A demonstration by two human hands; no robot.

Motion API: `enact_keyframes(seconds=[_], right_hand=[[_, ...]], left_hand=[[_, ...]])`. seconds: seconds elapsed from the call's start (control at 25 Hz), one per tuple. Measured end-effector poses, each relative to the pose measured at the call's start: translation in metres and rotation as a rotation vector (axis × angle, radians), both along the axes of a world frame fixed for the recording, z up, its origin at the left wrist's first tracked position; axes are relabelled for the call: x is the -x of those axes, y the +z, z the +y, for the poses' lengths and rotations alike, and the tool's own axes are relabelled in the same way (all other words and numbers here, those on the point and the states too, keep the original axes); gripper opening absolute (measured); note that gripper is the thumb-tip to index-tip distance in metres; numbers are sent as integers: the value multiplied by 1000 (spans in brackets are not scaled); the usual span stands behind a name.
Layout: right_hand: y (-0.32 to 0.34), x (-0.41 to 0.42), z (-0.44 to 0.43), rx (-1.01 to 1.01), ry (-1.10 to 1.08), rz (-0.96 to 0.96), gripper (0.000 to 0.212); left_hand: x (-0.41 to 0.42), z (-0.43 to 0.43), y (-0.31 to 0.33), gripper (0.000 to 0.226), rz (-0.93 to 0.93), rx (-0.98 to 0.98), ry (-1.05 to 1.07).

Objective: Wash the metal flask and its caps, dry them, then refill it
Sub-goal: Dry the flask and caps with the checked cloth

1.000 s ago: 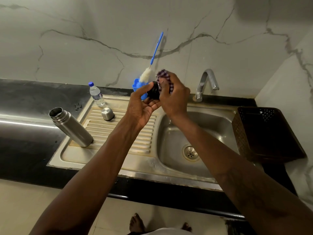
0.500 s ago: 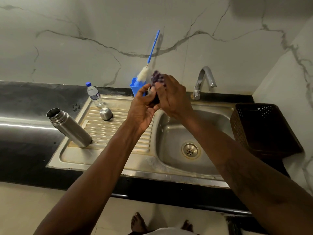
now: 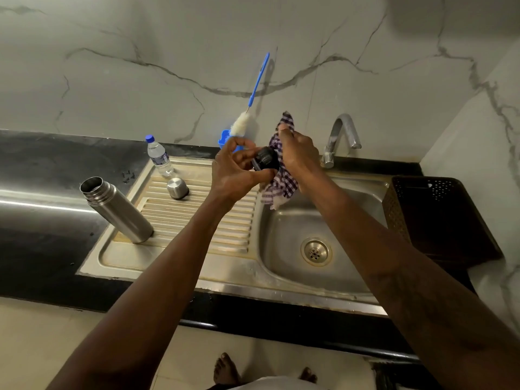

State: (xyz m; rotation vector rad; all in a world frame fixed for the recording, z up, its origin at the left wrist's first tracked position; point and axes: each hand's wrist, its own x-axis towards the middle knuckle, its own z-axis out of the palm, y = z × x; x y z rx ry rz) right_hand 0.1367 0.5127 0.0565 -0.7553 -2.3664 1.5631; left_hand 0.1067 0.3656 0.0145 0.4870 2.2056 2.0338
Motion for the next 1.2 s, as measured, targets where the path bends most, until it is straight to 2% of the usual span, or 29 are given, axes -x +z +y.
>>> enact_keyframes(seconds=[0.08, 0.2, 0.24, 0.28, 0.36, 0.4, 0.52, 0.6, 0.64, 0.76, 0.84, 0.96, 1.04, 1.12, 1.2], right_hand=[[-5, -7, -3, -177, 93, 171, 35], [-26, -10, -2, -589, 265, 343, 33], [-30, -9, 0, -651, 299, 345, 37], [-27, -10, 2, -630, 291, 328, 37], [-15, -12, 4, -471, 190, 303, 38], [-9, -11, 6, -381, 129, 271, 40], [-1, -3, 13, -19, 7, 93, 44], [0, -3, 11, 277, -32, 16, 44], [-1, -3, 9, 330, -44, 16, 46], [-5, 0, 8, 319, -43, 57, 52], [-8, -2, 12, 355, -4, 91, 50], [-15, -9, 17, 280, 51, 131, 44], [-19, -11, 17, 147, 40, 161, 44], [-23, -10, 23, 20, -26, 186, 46], [-29, -10, 35, 17, -111, 202, 43]], left_hand=[[3, 4, 0, 70, 107, 139, 22], [7, 10, 1, 22, 264, 247, 142], [6, 13, 0, 19, 270, 209, 165], [3, 15, 1, 24, 245, 148, 153], [-5, 18, 4, 53, 154, 24, 78], [-6, 19, 8, 60, 131, -22, 36], [-4, 18, 14, 60, 87, -121, -41], [-2, 18, 12, 55, -42, -274, -50], [-2, 19, 9, 52, -132, -353, -59], [-5, 23, 0, 48, -276, -465, -69], [2, 20, -7, 62, -259, -377, -59], [8, 14, -9, 77, -86, -29, -104], [8, 11, -8, 63, 12, 201, -110], [6, 10, -1, 54, 89, 261, -58], [4, 12, 15, 51, 254, 150, 112]])
